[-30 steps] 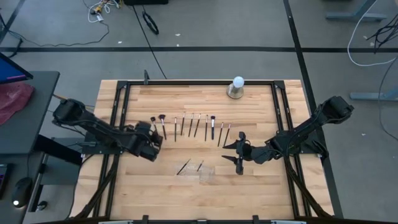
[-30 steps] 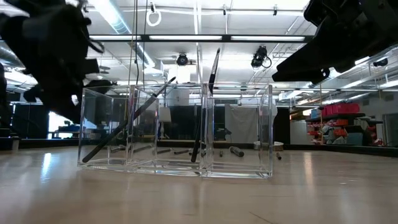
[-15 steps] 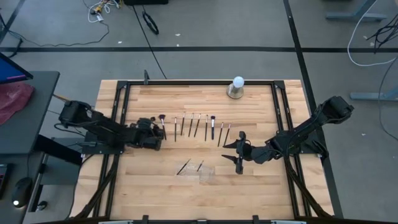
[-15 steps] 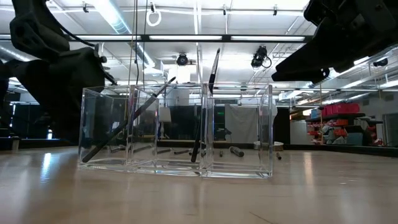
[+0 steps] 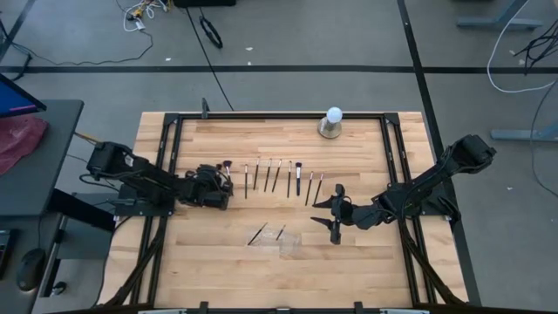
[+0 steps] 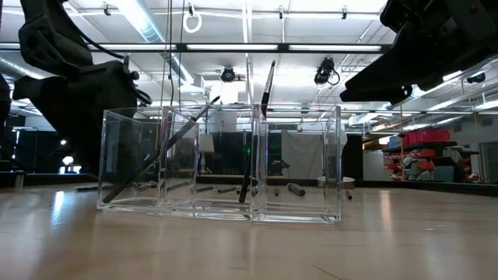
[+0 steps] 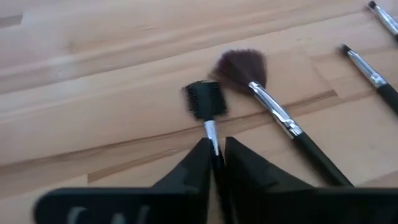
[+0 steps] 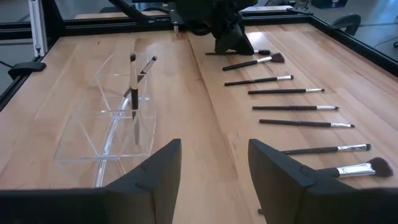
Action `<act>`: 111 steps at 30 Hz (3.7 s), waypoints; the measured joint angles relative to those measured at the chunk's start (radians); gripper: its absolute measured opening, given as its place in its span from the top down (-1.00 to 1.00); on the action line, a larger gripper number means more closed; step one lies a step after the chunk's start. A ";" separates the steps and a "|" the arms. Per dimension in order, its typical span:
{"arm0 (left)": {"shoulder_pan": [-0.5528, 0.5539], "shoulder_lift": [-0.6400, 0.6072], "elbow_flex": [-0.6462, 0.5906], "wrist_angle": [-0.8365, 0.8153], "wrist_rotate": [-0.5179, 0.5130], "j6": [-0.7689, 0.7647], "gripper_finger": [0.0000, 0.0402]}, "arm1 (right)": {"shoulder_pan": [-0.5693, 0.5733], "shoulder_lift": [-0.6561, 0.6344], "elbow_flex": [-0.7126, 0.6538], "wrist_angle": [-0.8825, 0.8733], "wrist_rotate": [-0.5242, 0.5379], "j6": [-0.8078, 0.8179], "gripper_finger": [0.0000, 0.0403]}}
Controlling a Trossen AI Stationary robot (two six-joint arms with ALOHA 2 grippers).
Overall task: Put items in baskets/containers
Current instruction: Put the black brow brush into the transparent organizer
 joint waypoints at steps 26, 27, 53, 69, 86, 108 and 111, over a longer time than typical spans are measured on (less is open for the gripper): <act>-0.153 -0.282 -0.009 -0.093 0.001 0.115 0.99 | 0.000 0.000 0.000 -0.003 0.000 0.007 0.06; -0.159 -0.297 -0.009 -0.094 -0.005 0.120 0.99 | 0.000 0.000 0.000 -0.003 0.000 0.007 0.06; -0.166 -0.088 0.000 -0.086 0.020 0.097 0.29 | 0.000 0.000 0.000 -0.003 0.001 0.007 0.06; -0.247 -0.050 -0.003 -0.192 0.019 -0.009 0.95 | 0.000 0.000 0.000 -0.009 0.001 0.007 0.06; -0.235 -0.141 0.228 -0.673 0.175 0.003 1.00 | 0.000 0.000 0.000 -0.003 0.001 0.007 0.06; -0.307 -0.259 0.050 -0.572 0.150 -0.254 -0.01 | 0.000 0.000 0.000 -0.005 0.002 0.007 0.06; -0.310 -0.262 0.003 -0.524 0.138 -0.285 0.07 | 0.000 0.000 0.000 -0.002 0.002 0.007 0.06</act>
